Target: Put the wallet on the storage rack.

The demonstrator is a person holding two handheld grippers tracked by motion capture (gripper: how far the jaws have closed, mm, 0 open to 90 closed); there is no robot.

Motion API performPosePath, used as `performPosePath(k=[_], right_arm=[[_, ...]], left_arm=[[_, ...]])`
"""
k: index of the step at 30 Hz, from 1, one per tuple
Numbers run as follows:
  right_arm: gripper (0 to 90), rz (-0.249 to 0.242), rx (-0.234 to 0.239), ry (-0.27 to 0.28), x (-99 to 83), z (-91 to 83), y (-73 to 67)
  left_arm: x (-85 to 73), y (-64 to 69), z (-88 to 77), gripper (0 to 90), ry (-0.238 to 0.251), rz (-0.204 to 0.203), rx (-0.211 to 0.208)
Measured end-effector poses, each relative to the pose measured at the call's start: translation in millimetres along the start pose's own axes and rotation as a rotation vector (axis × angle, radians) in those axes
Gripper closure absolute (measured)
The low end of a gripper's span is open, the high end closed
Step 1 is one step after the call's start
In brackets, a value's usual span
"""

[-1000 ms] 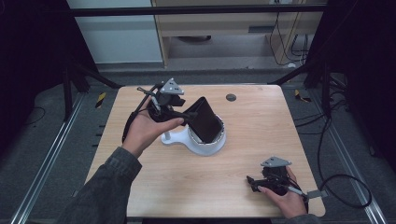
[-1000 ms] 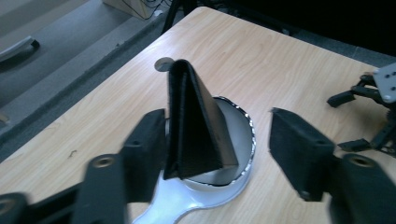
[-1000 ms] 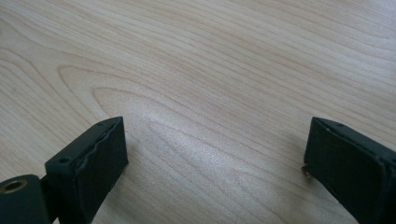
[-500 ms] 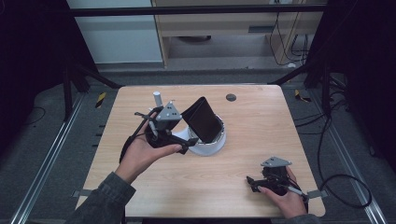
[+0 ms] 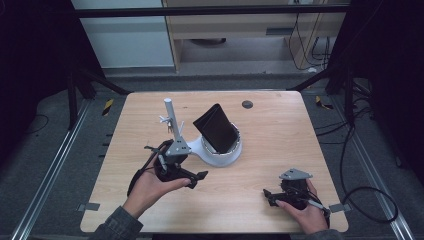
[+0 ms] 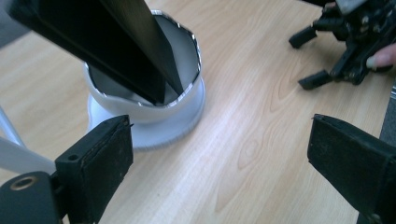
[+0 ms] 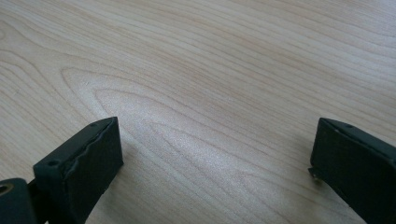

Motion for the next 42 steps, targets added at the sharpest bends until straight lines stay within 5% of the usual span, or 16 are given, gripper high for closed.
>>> performPosePath(k=[20, 26, 42], right_arm=[[1.3, -0.007, 0.008, 0.013, 0.1, 0.8, -0.2], [1.2, 0.001, 0.010, 0.012, -0.3, 0.5, -0.8], [0.7, -0.007, 0.009, 0.017, 0.1, 1.2, -0.4]], left_arm=[[-89.2, -1.5, 27.0, 6.3, -0.042, -0.150, 0.006], [-117.8, -13.3, 27.2, 6.4, -0.053, -0.210, 0.049], [-167.5, -53.7, 24.1, 6.2, -0.107, -0.271, 0.198]])
Point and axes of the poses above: each handheld gripper's, and its own axes: z roughly forward along the jaws, x roughly out of its top, y roughly to its right, the point moved 10 cm from there along z, roughly forward along the jaws, and after that the axes turned 10 degrees about z, right-handed, at the moved point
